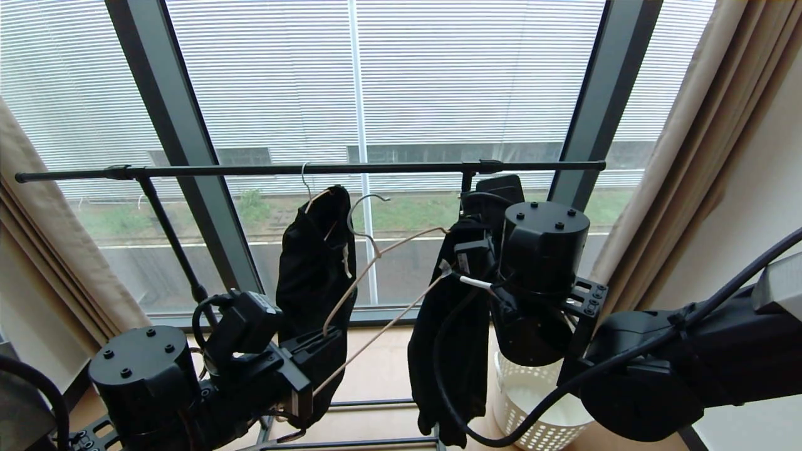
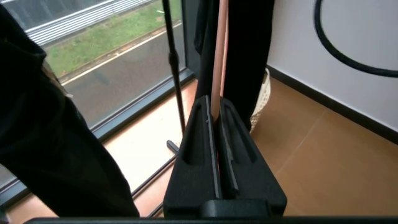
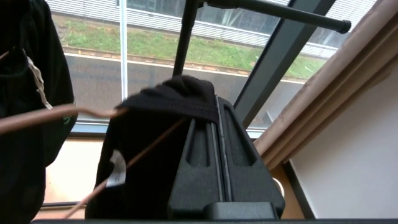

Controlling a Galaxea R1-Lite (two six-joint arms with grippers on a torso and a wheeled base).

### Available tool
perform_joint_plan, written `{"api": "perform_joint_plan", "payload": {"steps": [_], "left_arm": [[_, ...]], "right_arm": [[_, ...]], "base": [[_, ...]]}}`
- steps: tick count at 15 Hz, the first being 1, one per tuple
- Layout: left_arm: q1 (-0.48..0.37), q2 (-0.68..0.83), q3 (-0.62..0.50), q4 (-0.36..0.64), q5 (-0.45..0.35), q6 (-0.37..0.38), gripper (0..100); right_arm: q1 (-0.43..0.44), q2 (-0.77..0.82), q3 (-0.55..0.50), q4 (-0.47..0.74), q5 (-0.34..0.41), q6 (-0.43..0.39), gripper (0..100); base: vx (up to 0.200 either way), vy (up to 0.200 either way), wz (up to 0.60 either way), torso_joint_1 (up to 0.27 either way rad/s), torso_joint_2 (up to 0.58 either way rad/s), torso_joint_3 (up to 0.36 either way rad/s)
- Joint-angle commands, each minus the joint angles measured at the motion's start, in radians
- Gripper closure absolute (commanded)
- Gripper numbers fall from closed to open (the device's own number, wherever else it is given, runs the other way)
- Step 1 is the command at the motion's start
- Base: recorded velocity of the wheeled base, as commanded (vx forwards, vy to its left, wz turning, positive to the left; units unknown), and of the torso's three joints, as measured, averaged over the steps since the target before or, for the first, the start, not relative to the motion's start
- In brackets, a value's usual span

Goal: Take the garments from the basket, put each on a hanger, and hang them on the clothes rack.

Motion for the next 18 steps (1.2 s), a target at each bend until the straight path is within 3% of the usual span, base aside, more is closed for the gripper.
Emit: {"api": "perform_joint_plan", "payload": {"steps": [1, 11, 18], "left_arm": [[-0.001, 0.019, -0.013, -0.001, 0.017, 0.000, 100], [-0.032, 0.050, -0.001, -0.001, 0.017, 0.003, 100], [-0.044, 0.070, 0.002, -0.001, 0.017, 0.003, 100]], "right_arm": [[0.034, -0.001, 0.013, 0.000, -0.017, 0.000, 100], [0.139, -0.001, 0.026, -0.010, -0.018, 0.003, 100], [0.192, -0.003, 0.033, -0.126, -0.018, 0.001, 100]], "base": [[0.000, 0.000, 0.00, 0.000, 0.00, 0.000], [0.000, 0.000, 0.00, 0.000, 0.00, 0.000], [0.000, 0.000, 0.00, 0.000, 0.00, 0.000]]}}
